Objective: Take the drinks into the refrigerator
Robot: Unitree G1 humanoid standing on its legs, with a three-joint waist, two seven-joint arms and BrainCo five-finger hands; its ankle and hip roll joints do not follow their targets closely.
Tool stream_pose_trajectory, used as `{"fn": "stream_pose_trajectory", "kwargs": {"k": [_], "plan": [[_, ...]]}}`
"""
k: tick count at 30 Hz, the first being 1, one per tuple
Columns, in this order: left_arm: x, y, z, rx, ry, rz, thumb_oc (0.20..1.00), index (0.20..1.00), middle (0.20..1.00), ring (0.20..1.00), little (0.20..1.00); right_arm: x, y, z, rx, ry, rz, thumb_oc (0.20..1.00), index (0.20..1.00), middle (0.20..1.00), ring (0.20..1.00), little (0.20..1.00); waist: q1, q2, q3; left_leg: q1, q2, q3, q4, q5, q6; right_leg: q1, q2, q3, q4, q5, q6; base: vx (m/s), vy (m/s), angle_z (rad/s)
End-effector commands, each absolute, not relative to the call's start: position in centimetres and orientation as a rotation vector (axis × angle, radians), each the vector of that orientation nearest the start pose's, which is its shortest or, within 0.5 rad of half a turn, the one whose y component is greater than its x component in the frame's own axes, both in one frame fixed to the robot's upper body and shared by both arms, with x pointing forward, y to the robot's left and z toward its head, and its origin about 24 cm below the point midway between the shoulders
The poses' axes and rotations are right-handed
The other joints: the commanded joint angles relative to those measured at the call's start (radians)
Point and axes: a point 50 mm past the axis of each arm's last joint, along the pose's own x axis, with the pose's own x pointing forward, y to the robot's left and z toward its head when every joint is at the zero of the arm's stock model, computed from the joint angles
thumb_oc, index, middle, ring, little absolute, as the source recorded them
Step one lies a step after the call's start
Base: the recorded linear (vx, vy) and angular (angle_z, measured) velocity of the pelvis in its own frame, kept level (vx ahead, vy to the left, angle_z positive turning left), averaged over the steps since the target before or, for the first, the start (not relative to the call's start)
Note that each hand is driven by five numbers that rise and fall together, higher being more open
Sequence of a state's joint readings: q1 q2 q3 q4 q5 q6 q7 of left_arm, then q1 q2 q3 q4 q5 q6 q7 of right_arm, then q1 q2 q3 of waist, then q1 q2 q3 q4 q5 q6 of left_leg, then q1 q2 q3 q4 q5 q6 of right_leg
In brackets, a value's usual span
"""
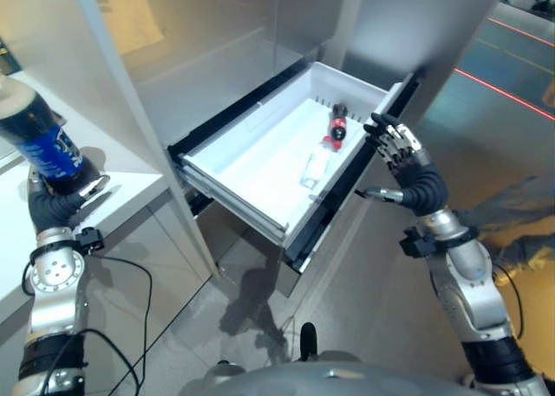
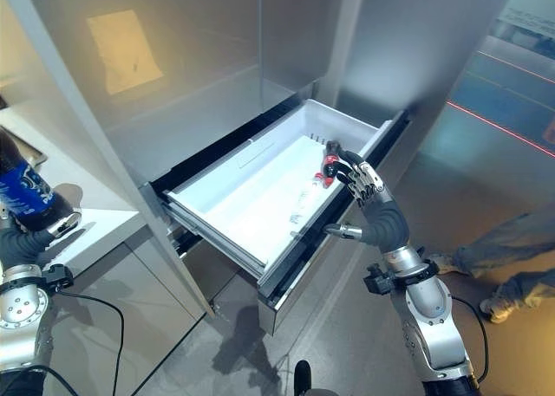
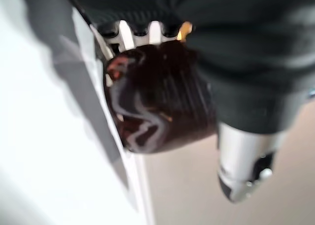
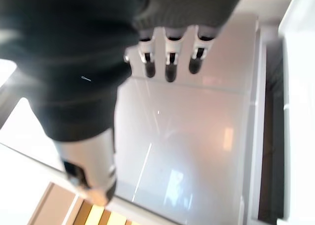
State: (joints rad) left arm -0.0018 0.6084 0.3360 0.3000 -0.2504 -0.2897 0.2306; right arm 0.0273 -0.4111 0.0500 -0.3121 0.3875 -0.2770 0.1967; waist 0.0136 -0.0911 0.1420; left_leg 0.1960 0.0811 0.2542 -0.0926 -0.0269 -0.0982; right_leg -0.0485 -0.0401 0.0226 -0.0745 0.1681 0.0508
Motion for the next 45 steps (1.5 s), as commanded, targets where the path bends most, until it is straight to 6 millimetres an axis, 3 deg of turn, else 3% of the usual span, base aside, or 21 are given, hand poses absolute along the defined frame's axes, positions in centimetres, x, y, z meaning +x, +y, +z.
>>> {"fn": "stream_pose_trajectory", "kwargs": {"k": [1, 13, 14, 15, 35, 45], "plan": [[23.7, 36.5, 12.2, 0.381, -0.285, 0.582, 1.0, 1.0, 1.0, 1.0, 1.0, 22.1, -17.7, 18.1, -0.049, -0.724, 0.39, 1.0, 1.0, 1.0, 1.0, 1.0, -0.011, 0.03, 0.025, 0.009, -0.053, -0.054, 0.016, -0.085, 0.108, 0.018, -0.002, 0.012, 0.183, -0.153, 0.062, 0.02, 0.036, -0.15], [24.3, 36.4, 11.5, 0.335, -0.269, 0.608, 1.0, 1.0, 1.0, 1.0, 1.0, 21.9, -17.7, 18.1, -0.061, -0.727, 0.392, 1.0, 1.0, 1.0, 1.0, 1.0, -0.028, 0.025, 0.012, -0.002, -0.056, -0.009, 0.073, -0.117, 0.111, 0.005, 0.009, 0.049, 0.204, -0.161, 0.059, 0.01, 0.009, -0.12], [24.4, 36.3, 11.4, 0.328, -0.267, 0.605, 0.878, 0.878, 0.878, 0.878, 0.878, 21.9, -17.7, 18.1, -0.062, -0.727, 0.391, 1.0, 1.0, 1.0, 1.0, 1.0, -0.03, 0.025, 0.01, -0.001, -0.056, -0.007, 0.074, -0.117, 0.111, 0.005, 0.011, 0.05, 0.204, -0.162, 0.059, 0.02, -0.015, -0.11], [24.4, 36.4, 11.4, 0.323, -0.265, 0.607, 0.2, 0.2, 0.2, 0.2, 0.2, 21.9, -17.8, 18.0, -0.059, -0.722, 0.387, 1.0, 1.0, 1.0, 1.0, 1.0, -0.031, 0.026, 0.008, 0.001, -0.054, -0.006, 0.075, -0.117, 0.11, 0.004, 0.013, 0.051, 0.206, -0.163, 0.058, 0.04, -0.026, -0.08], [24.0, 36.2, 9.9, 0.27, -0.236, 0.63, 0.2, 0.2, 0.2, 0.2, 0.2, 21.7, -18.2, 17.2, -0.053, -0.696, 0.362, 1.0, 1.0, 1.0, 1.0, 1.0, -0.03, 0.039, -0.031, 0.041, -0.047, -0.036, 0.008, -0.095, 0.097, 0.049, 0.015, 0.006, 0.176, -0.167, 0.055, 0.0, -0.004, -0.01], [23.8, 33.8, 11.0, 0.158, -0.368, 0.57, 0.2, 0.2, 0.2, 0.2, 0.2, 21.8, -18.7, 16.6, -0.052, -0.671, 0.318, 1.0, 1.0, 1.0, 1.0, 1.0, -0.007, 0.036, -0.023, 0.026, -0.046, -0.079, 0.005, -0.087, 0.095, 0.059, -0.001, -0.042, 0.17, -0.163, 0.051, -0.01, -0.013, 0.11]]}}
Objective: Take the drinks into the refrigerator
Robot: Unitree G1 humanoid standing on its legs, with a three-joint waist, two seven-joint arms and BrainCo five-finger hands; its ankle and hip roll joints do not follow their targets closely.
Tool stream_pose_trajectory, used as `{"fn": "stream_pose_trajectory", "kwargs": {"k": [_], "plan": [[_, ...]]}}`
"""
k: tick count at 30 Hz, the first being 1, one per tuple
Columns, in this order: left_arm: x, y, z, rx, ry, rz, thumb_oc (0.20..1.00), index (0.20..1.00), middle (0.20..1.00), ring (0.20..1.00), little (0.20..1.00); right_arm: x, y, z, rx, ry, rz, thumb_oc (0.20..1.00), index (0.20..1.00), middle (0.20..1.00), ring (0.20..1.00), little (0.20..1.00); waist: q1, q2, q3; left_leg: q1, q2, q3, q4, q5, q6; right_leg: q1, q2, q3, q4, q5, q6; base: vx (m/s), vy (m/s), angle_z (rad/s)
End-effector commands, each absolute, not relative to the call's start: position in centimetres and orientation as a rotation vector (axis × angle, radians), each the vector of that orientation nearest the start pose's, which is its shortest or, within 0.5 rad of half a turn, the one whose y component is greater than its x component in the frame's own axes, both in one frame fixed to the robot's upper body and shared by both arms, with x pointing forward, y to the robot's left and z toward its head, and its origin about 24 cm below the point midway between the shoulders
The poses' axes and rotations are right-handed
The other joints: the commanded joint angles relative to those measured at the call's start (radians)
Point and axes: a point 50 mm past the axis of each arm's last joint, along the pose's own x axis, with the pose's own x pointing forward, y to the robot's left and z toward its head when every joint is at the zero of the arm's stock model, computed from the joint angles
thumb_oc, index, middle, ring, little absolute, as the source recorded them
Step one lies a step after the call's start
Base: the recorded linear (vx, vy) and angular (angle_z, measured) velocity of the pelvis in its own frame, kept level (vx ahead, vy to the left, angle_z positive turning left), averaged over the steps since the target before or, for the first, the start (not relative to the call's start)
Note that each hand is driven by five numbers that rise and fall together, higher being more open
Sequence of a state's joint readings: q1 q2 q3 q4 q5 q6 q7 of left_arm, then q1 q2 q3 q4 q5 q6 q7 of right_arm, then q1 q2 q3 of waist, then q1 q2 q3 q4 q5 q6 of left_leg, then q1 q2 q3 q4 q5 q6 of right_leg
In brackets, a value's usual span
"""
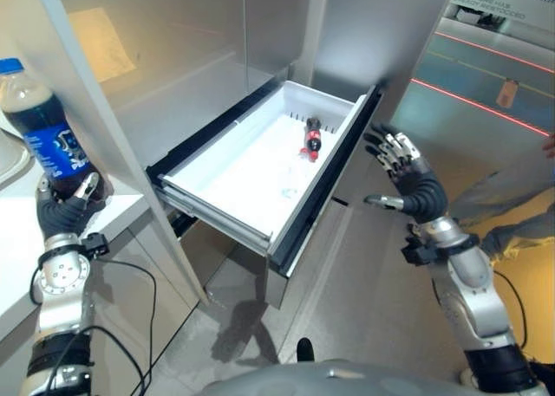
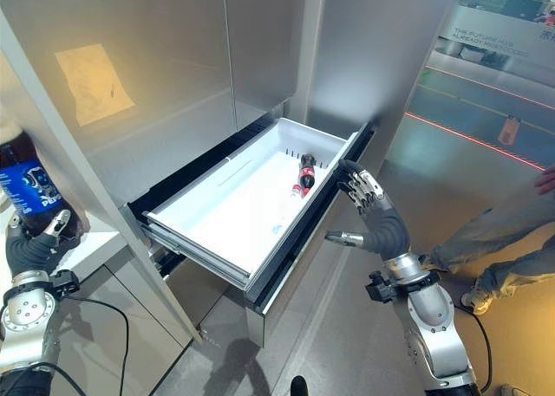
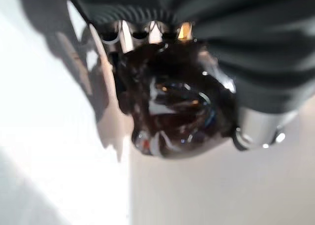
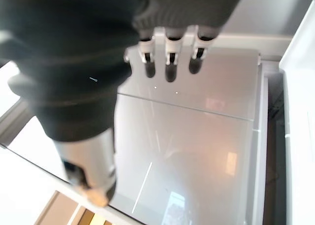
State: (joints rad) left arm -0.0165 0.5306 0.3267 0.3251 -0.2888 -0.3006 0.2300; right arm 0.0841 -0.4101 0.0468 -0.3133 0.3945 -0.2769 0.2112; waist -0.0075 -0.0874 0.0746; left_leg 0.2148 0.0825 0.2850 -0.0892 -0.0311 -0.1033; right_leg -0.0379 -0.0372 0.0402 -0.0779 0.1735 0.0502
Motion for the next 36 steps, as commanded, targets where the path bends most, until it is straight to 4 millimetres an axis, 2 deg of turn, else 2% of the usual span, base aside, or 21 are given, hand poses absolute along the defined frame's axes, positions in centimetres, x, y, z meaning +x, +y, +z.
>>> {"fn": "stream_pose_trajectory", "kwargs": {"k": [1, 4, 9, 15, 23, 26, 29, 33, 36], "plan": [[23.7, 33.4, 11.3, 0.145, -0.394, 0.556, 0.2, 0.2, 0.2, 0.2, 0.2, 21.8, -18.8, 16.5, -0.053, -0.671, 0.308, 1.0, 1.0, 1.0, 1.0, 1.0, 0.018, 0.031, 0.047, 0.004, -0.048, -0.114, 0.002, -0.082, 0.1, 0.05, -0.006, -0.066, 0.172, -0.169, 0.051, -0.01, -0.008, 0.15], [23.2, 32.2, 12.4, 0.124, -0.47, 0.497, 0.2, 0.2, 0.2, 0.2, 0.2, 22.1, -19.3, 16.4, -0.07, -0.666, 0.271, 1.0, 1.0, 1.0, 1.0, 1.0, 0.028, 0.03, 0.05, -0.003, -0.048, -0.126, 0.002, -0.081, 0.1, 0.054, -0.013, -0.077, 0.167, -0.168, 0.05, -0.02, -0.005, 0.12], [22.0, 29.4, 14.7, 0.043, -0.613, 0.3, 0.2, 0.2, 0.2, 0.2, 0.2, 23.1, -20.6, 15.4, -0.084, -0.608, 0.196, 1.0, 1.0, 1.0, 1.0, 1.0, 0.051, 0.024, 0.055, -0.011, -0.051, -0.145, 0.002, -0.077, 0.103, 0.064, -0.022, -0.094, 0.154, -0.162, 0.049, -0.02, -0.016, 0.08], [21.3, 26.3, 15.7, -0.151, -0.706, 0.065, 0.2, 0.2, 0.2, 0.2, 0.2, 24.2, -21.7, 15.0, -0.154, -0.567, 0.159, 1.0, 1.0, 1.0, 1.0, 1.0, 0.072, 0.018, 0.051, -0.015, -0.055, -0.157, 0.002, -0.074, 0.105, 0.083, -0.032, -0.103, 0.132, -0.153, 0.048, -0.01, -0.014, 0.14], [20.9, 23.1, 16.3, -0.198, -0.722, -0.187, 0.2, 0.2, 0.2, 0.2, 0.2, 25.7, -21.7, 14.6, -0.17, -0.522, 0.191, 1.0, 1.0, 1.0, 1.0, 1.0, 0.087, 0.017, 0.052, -0.013, -0.055, -0.159, 0.002, -0.073, 0.106, 0.094, -0.034, -0.107, 0.121, -0.151, 0.045, -0.01, -0.012, 0.05], [21.0, 21.6, 16.2, -0.211, -0.695, -0.311, 0.2, 0.2, 0.2, 0.2, 0.2, 26.2, -21.4, 14.4, -0.143, -0.497, 0.249, 1.0, 1.0, 1.0, 1.0, 1.0, 0.089, 0.016, 0.055, -0.012, -0.054, -0.16, 0.002, -0.071, 0.104, 0.096, -0.034, -0.109, 0.12, -0.15, 0.044, -0.01, -0.006, 0.01], [21.1, 20.1, 15.9, -0.177, -0.647, -0.435, 0.2, 0.2, 0.2, 0.2, 0.2, 26.8, -20.9, 13.9, -0.019, -0.433, 0.372, 1.0, 1.0, 1.0, 1.0, 1.0, 0.09, 0.011, 0.055, -0.011, -0.053, -0.158, 0.002, -0.068, 0.102, 0.097, -0.034, -0.111, 0.12, -0.148, 0.044, 0.0, 0.0, 0.0], [21.4, 18.5, 15.2, -0.106, -0.567, -0.598, 0.2, 0.2, 0.2, 0.2, 0.2, 27.7, -19.9, 14.8, 0.044, -0.399, 0.528, 1.0, 1.0, 1.0, 1.0, 1.0, 0.091, 0.008, 0.055, -0.01, -0.05, -0.154, 0.002, -0.063, 0.098, 0.096, -0.033, -0.112, 0.122, -0.148, 0.045, 0.0, -0.008, 0.0], [21.6, 17.0, 14.7, -0.079, -0.512, -0.719, 0.2, 0.2, 0.2, 0.2, 0.2, 28.7, -18.4, 16.0, 0.056, -0.394, 0.637, 1.0, 1.0, 1.0, 1.0, 1.0, 0.093, 0.007, 0.055, -0.008, -0.049, -0.15, 0.002, -0.061, 0.096, 0.094, -0.032, -0.108, 0.126, -0.147, 0.046, 0.0, 0.0, 0.0]]}}
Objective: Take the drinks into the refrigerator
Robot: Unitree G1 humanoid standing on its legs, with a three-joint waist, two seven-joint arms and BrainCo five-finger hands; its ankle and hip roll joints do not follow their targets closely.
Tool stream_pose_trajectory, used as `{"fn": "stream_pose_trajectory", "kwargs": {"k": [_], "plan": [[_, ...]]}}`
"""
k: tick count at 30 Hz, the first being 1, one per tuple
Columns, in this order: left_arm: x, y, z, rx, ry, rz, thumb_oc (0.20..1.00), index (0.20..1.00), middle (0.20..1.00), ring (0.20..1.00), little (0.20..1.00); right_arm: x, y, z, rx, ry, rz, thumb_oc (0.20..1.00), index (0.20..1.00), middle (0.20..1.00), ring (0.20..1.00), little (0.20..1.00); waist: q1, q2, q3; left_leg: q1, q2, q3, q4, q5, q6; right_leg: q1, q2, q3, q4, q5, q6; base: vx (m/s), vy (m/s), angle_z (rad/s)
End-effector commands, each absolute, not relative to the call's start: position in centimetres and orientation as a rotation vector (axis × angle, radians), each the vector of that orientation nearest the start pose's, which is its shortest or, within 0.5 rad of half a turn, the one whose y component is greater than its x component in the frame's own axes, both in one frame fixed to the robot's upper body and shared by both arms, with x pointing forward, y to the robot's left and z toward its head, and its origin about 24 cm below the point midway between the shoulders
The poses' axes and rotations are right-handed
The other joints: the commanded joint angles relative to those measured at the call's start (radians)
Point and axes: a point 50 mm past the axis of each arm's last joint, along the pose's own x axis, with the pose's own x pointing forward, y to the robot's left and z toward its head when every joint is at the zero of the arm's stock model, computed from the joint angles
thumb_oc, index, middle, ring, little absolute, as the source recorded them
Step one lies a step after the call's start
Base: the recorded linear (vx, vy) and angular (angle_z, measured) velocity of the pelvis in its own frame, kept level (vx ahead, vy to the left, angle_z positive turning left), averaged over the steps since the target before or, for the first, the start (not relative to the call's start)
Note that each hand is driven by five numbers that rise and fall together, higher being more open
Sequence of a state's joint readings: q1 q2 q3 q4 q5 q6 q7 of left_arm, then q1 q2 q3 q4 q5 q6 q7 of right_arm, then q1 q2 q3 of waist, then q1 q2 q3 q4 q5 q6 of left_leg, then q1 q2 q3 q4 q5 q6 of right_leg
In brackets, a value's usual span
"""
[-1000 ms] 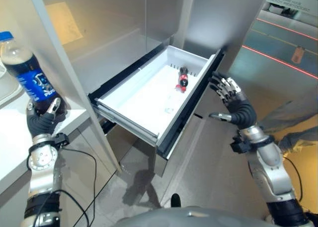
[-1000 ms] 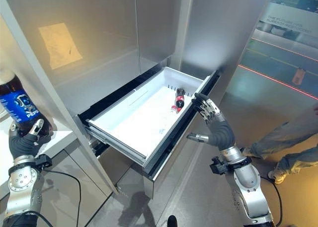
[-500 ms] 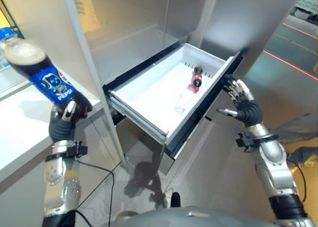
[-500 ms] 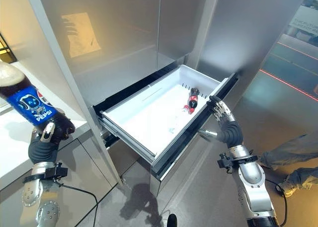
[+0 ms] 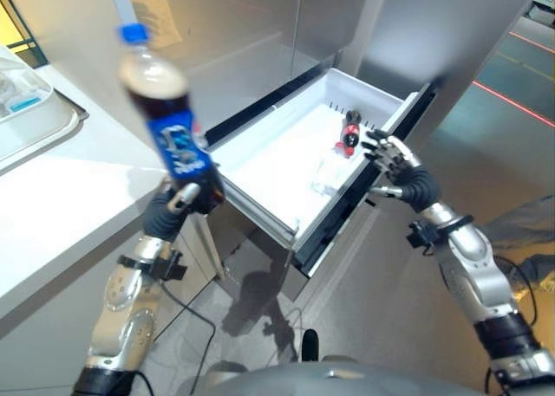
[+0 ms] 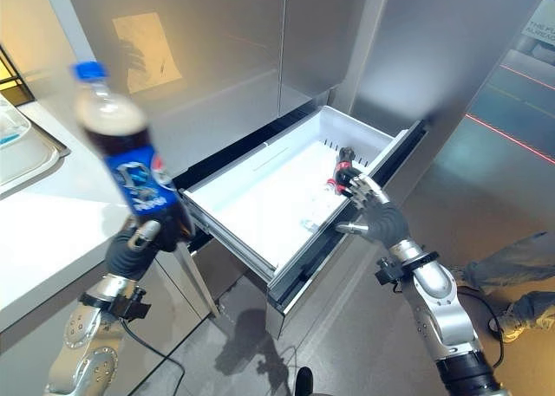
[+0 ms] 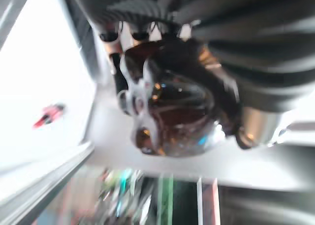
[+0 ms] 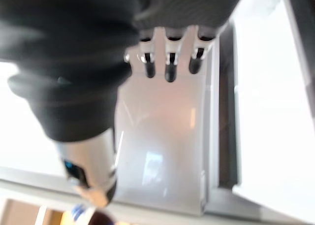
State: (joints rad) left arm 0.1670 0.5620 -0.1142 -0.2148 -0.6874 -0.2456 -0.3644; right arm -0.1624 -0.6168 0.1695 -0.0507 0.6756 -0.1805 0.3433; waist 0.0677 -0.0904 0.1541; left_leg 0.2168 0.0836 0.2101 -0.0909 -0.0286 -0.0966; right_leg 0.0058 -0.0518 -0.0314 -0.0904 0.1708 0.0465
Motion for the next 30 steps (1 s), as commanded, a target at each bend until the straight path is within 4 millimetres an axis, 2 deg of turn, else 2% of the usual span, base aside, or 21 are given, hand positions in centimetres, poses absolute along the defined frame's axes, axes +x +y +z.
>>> {"fn": "stream_pose_trajectory", "kwargs": {"k": [1, 2, 3, 4, 6, 7, 8, 10, 12, 14, 15, 17, 23, 30], "plan": [[21.7, 16.7, 14.6, -0.061, -0.5, -0.743, 0.2, 0.2, 0.2, 0.2, 0.2, 29.0, -17.8, 16.3, 0.057, -0.393, 0.663, 1.0, 1.0, 1.0, 1.0, 1.0, 0.019, 0.011, -0.026, -0.009, -0.05, -0.074, 0.004, -0.063, 0.089, 0.05, -0.017, -0.035, 0.139, -0.144, 0.05, 0.0, 0.0, 0.0], [21.8, 16.6, 14.6, -0.043, -0.495, -0.756, 0.2, 0.2, 0.2, 0.2, 0.2, 29.4, -17.3, 16.7, 0.048, -0.4, 0.683, 1.0, 1.0, 1.0, 1.0, 1.0, 0.02, 0.012, -0.026, -0.007, -0.05, -0.07, 0.004, -0.063, 0.088, 0.05, -0.017, -0.034, 0.139, -0.143, 0.05, 0.0, 0.0, 0.0], [21.9, 16.4, 14.5, -0.002, -0.475, -0.79, 0.2, 0.2, 0.2, 0.2, 0.2, 30.1, -16.4, 18.1, -0.023, -0.455, 0.681, 1.0, 1.0, 1.0, 1.0, 1.0, 0.023, 0.016, -0.029, -0.004, -0.049, -0.066, 0.004, -0.064, 0.088, 0.049, -0.016, -0.032, 0.14, -0.143, 0.051, 0.0, -0.007, -0.03], [21.9, 16.4, 14.5, -0.001, -0.476, -0.788, 0.2, 0.2, 0.2, 0.2, 0.2, 30.1, -16.4, 18.2, -0.024, -0.457, 0.682, 1.0, 1.0, 1.0, 1.0, 1.0, 0.023, 0.016, -0.027, -0.003, -0.049, -0.066, 0.004, -0.065, 0.088, 0.049, -0.015, -0.031, 0.14, -0.143, 0.051, 0.0, -0.003, -0.06], [22.3, 16.3, 14.3, 0.023, -0.457, -0.806, 0.2, 0.2, 0.2, 0.2, 0.2, 30.3, -14.0, 19.5, -0.062, -0.507, 0.759, 1.0, 1.0, 1.0, 1.0, 1.0, 0.027, 0.022, -0.027, 0.0, -0.049, -0.059, 0.004, -0.063, 0.089, 0.047, -0.015, -0.027, 0.142, -0.143, 0.053, 0.0, 0.001, -0.07], [22.3, 16.3, 14.4, 0.024, -0.458, -0.805, 0.2, 0.2, 0.2, 0.2, 0.2, 30.4, -14.0, 19.5, -0.062, -0.507, 0.76, 1.0, 1.0, 1.0, 1.0, 1.0, 0.027, 0.022, -0.026, 0.0, -0.048, -0.059, 0.004, -0.064, 0.089, 0.047, -0.015, -0.027, 0.142, -0.143, 0.053, 0.0, -0.001, -0.04], [22.4, 16.3, 14.3, 0.044, -0.454, -0.811, 0.2, 0.2, 0.2, 0.2, 0.2, 30.3, -13.1, 19.6, -0.061, -0.507, 0.8, 1.0, 1.0, 1.0, 1.0, 1.0, 0.029, 0.024, -0.025, 0.001, -0.049, -0.056, 0.005, -0.064, 0.089, 0.047, -0.015, -0.025, 0.141, -0.143, 0.054, 0.01, -0.006, -0.04], [22.4, 16.3, 14.2, 0.069, -0.443, -0.824, 0.2, 0.2, 0.2, 0.2, 0.2, 29.9, -11.7, 19.4, -0.053, -0.482, 0.895, 1.0, 1.0, 1.0, 1.0, 1.0, 0.032, 0.026, -0.025, 0.003, -0.048, -0.051, 0.007, -0.065, 0.089, 0.046, -0.015, -0.022, 0.142, -0.143, 0.055, 0.0, -0.003, -0.02], [22.3, 16.2, 14.1, 0.083, -0.437, -0.833, 0.2, 0.2, 0.2, 0.2, 0.2, 29.8, -11.1, 19.2, -0.041, -0.464, 0.935, 1.0, 1.0, 1.0, 1.0, 1.0, 0.033, 0.027, -0.025, 0.002, -0.047, -0.049, 0.007, -0.064, 0.089, 0.046, -0.015, -0.021, 0.142, -0.144, 0.055, 0.0, 0.0, 0.0], [22.4, 16.5, 13.9, 0.133, -0.422, -0.826, 0.2, 0.2, 0.2, 0.2, 0.2, 29.0, -9.1, 18.4, 0.042, -0.393, 1.075, 1.0, 1.0, 1.0, 1.0, 1.0, 0.037, 0.031, -0.022, 0.002, -0.048, -0.048, 0.009, -0.064, 0.089, 0.046, -0.016, -0.023, 0.141, -0.143, 0.055, 0.0, 0.0, 0.0], [22.4, 16.5, 13.9, 0.133, -0.422, -0.825, 0.2, 0.2, 0.2, 0.2, 0.2, 28.9, -9.1, 18.4, 0.042, -0.392, 1.076, 1.0, 1.0, 1.0, 1.0, 1.0, 0.037, 0.031, -0.023, 0.002, -0.048, -0.048, 0.009, -0.064, 0.089, 0.046, -0.016, -0.023, 0.141, -0.143, 0.055, -0.01, -0.005, -0.03], [22.4, 16.6, 13.9, 0.165, -0.419, -0.825, 0.2, 0.2, 0.2, 0.2, 0.2, 28.0, -7.6, 17.7, 0.146, -0.346, 1.172, 1.0, 1.0, 1.0, 1.0, 1.0, 0.039, 0.033, -0.02, 0.001, -0.05, -0.049, 0.009, -0.064, 0.089, 0.048, -0.018, -0.026, 0.141, -0.144, 0.056, 0.0, 0.0, 0.0], [22.5, 16.7, 14.0, 0.21, -0.432, -0.806, 0.2, 0.2, 0.2, 0.2, 0.2, 26.4, -5.5, 16.7, 0.225, -0.254, 1.324, 1.0, 1.0, 1.0, 1.0, 1.0, 0.042, 0.034, -0.018, -0.001, -0.051, -0.056, 0.007, -0.062, 0.088, 0.051, -0.019, -0.032, 0.14, -0.146, 0.055, 0.0, 0.0, 0.0], [22.6, 16.7, 13.9, 0.225, -0.437, -0.796, 0.2, 0.2, 0.2, 0.2, 0.2, 25.7, -4.0, 17.1, 0.252, -0.21, 1.429, 1.0, 1.0, 1.0, 1.0, 1.0, 0.049, 0.033, -0.017, -0.001, -0.051, -0.06, 0.007, -0.06, 0.088, 0.052, -0.022, -0.037, 0.139, -0.144, 0.054, 0.0, 0.0, 0.0]]}}
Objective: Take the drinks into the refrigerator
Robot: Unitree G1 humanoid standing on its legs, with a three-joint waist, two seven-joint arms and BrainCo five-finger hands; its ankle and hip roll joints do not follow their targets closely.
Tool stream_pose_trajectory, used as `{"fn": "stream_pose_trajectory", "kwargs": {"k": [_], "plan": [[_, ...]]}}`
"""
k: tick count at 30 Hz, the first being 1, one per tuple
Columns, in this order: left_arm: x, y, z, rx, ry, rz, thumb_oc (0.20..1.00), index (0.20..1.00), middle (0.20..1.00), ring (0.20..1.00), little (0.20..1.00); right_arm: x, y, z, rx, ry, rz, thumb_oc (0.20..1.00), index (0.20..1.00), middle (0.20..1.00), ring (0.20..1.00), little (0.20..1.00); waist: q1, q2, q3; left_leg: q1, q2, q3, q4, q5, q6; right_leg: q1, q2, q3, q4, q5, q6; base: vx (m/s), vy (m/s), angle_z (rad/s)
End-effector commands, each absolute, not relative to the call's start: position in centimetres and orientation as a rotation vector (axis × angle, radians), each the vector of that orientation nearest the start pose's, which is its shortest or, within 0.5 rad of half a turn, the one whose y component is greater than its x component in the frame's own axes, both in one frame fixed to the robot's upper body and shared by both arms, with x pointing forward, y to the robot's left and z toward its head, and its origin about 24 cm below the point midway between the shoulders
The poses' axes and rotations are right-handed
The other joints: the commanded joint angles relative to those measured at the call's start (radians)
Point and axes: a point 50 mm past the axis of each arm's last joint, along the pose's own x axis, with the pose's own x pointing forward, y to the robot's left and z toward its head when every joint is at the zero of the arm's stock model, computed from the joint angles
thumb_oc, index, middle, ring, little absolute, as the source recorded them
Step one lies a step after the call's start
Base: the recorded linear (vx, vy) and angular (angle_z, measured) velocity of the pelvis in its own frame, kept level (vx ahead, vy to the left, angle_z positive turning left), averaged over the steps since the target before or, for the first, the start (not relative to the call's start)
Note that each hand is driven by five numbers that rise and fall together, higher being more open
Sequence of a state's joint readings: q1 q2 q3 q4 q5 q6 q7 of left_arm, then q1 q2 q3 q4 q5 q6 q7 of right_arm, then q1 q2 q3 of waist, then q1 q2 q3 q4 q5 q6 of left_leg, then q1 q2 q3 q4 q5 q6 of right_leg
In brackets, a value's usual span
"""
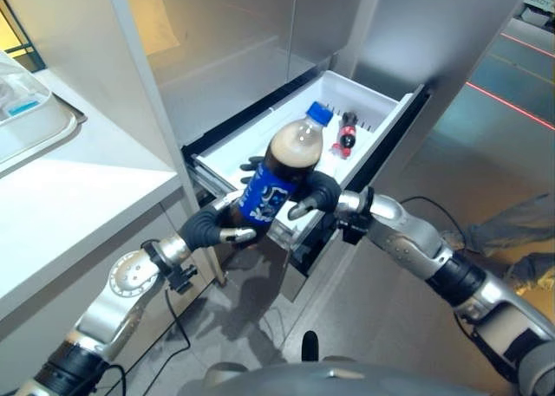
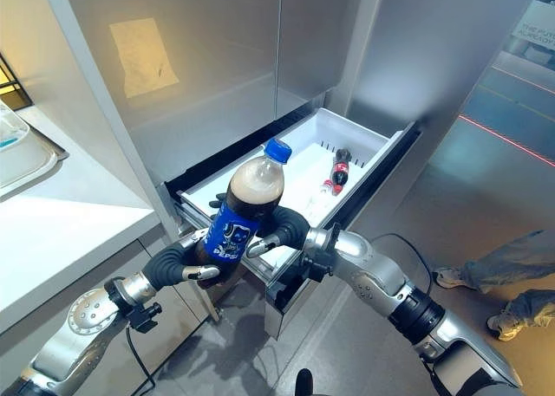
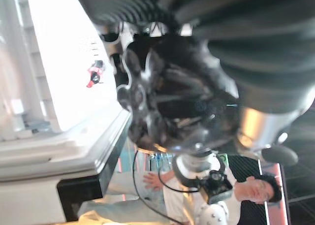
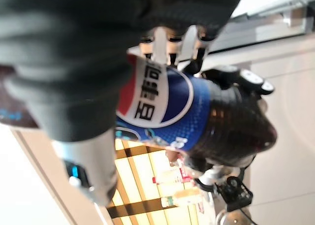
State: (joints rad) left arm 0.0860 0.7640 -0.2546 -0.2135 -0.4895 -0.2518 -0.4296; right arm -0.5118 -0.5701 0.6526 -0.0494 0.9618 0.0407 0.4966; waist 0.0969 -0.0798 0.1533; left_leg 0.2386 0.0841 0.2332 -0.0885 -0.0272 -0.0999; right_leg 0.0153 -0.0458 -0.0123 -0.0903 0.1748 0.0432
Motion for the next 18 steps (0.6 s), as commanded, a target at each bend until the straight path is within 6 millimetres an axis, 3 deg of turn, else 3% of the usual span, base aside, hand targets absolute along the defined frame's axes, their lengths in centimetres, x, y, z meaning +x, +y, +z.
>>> {"fn": "stream_pose_trajectory", "kwargs": {"k": [1, 8, 18], "plan": [[22.7, 16.7, 14.0, 0.225, -0.436, -0.798, 0.2, 0.2, 0.2, 0.2, 0.2, 25.6, -3.8, 17.2, 0.262, -0.211, 1.444, 1.0, 1.0, 1.0, 1.0, 1.0, 0.021, 0.023, -0.016, -0.023, -0.052, -0.084, 0.005, -0.061, 0.091, 0.043, -0.028, -0.057, 0.139, -0.148, 0.057, 0.0, 0.0, 0.0], [23.0, 16.7, 13.7, 0.227, -0.434, -0.785, 0.2, 0.2, 0.2, 0.2, 0.2, 24.4, -2.2, 18.8, 0.335, -0.257, 1.553, 1.0, 1.0, 1.0, 1.0, 1.0, 0.029, 0.024, -0.018, -0.022, -0.053, -0.085, 0.003, -0.062, 0.093, 0.048, -0.031, -0.061, 0.137, -0.148, 0.058, 0.0, 0.0, 0.0], [23.1, 16.9, 12.9, 0.215, -0.411, -0.749, 0.2, 0.2, 0.2, 0.2, 0.2, 24.2, -1.8, 21.5, 0.436, -0.414, 1.533, 1.0, 1.0, 1.0, 1.0, 1.0, 0.038, 0.03, -0.02, -0.022, -0.055, -0.08, 0.002, -0.061, 0.096, 0.048, -0.03, -0.054, 0.13, -0.142, 0.059, 0.0, 0.0, 0.0]]}}
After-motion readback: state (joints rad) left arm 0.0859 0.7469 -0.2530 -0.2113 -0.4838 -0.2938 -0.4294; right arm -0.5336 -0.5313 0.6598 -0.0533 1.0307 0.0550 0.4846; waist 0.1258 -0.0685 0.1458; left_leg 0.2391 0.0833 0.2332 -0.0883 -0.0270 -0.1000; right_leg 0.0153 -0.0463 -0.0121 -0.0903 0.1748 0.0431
